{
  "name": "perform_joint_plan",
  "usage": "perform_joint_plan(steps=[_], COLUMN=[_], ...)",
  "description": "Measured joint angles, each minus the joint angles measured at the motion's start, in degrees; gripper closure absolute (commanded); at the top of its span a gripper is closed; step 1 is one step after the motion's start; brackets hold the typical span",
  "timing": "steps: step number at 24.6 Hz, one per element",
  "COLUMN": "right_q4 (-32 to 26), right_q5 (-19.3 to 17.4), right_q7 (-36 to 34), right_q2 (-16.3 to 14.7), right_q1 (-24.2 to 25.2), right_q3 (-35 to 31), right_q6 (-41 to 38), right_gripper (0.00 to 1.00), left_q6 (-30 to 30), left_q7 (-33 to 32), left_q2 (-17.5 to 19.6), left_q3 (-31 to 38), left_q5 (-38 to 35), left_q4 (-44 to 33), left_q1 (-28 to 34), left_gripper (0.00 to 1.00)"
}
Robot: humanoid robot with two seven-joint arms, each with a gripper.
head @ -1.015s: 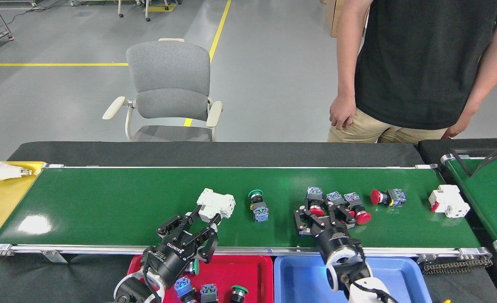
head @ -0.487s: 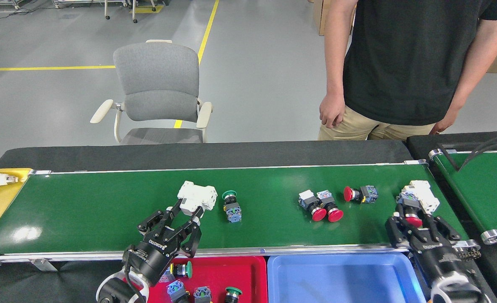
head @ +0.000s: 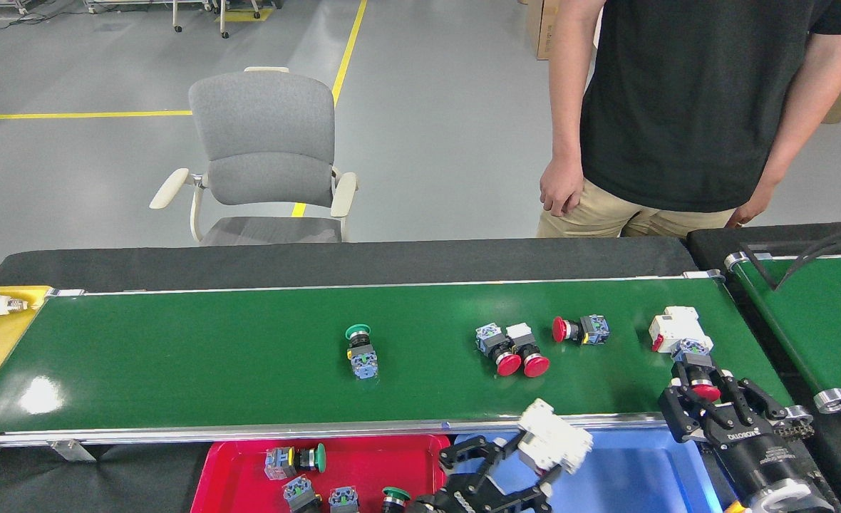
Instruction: Pick switch part from conveyor to tray
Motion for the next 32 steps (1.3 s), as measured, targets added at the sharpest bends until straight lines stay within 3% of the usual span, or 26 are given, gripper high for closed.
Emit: perform_joint_plan(steps=[3, 6, 9, 10, 12, 14, 17, 21, 23, 25, 28, 32], right_q4=[-0.04, -0.34, -0.72, -0.72, -0.61, -0.34, 0.45, 0.66, 0.35, 0.15, -0.87, -4.9], right_q5=[0.01, 0.19, 0.77, 1.45, 4.32, 7.19, 9.84, 9.9, 8.93, 8.52, 8.48, 8.43], right_q7=[0.01, 0.15, 0.22, 0.24, 0.27, 0.27, 0.62, 1.01, 1.02, 1.02, 1.27, 0.81], right_q2=[0.21, 1.19, 1.43, 1.68, 2.91, 6.44, 11.53, 12.0, 12.08, 12.66, 14.77, 13.54], right_q1=[-0.01, -0.07, -1.41, -2.38, -5.49, -6.79, -7.04, -7.25, -7.07, -5.41, -0.19, 6.89], right_q3=[0.02, 1.35, 8.74, 12.38, 21.18, 26.83, 30.18, 29.94, 26.05, 18.02, 10.37, 6.76], right_q6=[-4.86, -10.33, -15.58, -16.46, -17.46, -17.65, -17.96, -18.26, -18.31, -15.58, -6.27, 8.1], right_gripper=[0.93, 0.93, 0.9, 0.77, 0.0, 0.0, 0.0, 0.0, 0.0, 0.0, 0.0, 0.0], left_q6=[1.7, 2.81, 3.13, 3.09, 1.26, -1.62, -4.93, -5.64, -3.78, -2.19, -0.81, 2.16], left_q7=[-0.07, -0.21, 1.3, 2.15, 3.45, 3.86, 4.07, 4.2, 3.42, 2.86, 2.49, 2.28], left_q2=[0.08, 0.09, 0.52, 1.39, 3.59, 4.45, 4.33, 3.74, 3.66, 3.67, 3.74, 4.76], left_q3=[3.49, 15.76, 28.88, 33.3, 40.9, 45.21, 46.1, 41.46, 40.04, 40.01, 40.33, 41.48], left_q5=[0.06, 0.1, 0.11, 0.13, 0.18, 0.24, 0.16, -0.21, -0.22, -0.22, -0.23, -0.23], left_q4=[-0.74, -3.48, -4.19, -4.13, -3.89, -3.73, -3.65, -3.08, -1.63, -0.59, 1.38, 5.54], left_q1=[1.19, 3.21, 4.71, 4.79, 4.87, 5.03, 5.03, 4.83, 4.41, 4.04, 2.88, 0.24], left_gripper=[0.0, 0.0, 0.0, 0.0, 0.0, 0.0, 0.0, 0.0, 0.0, 0.0, 0.0, 0.0])
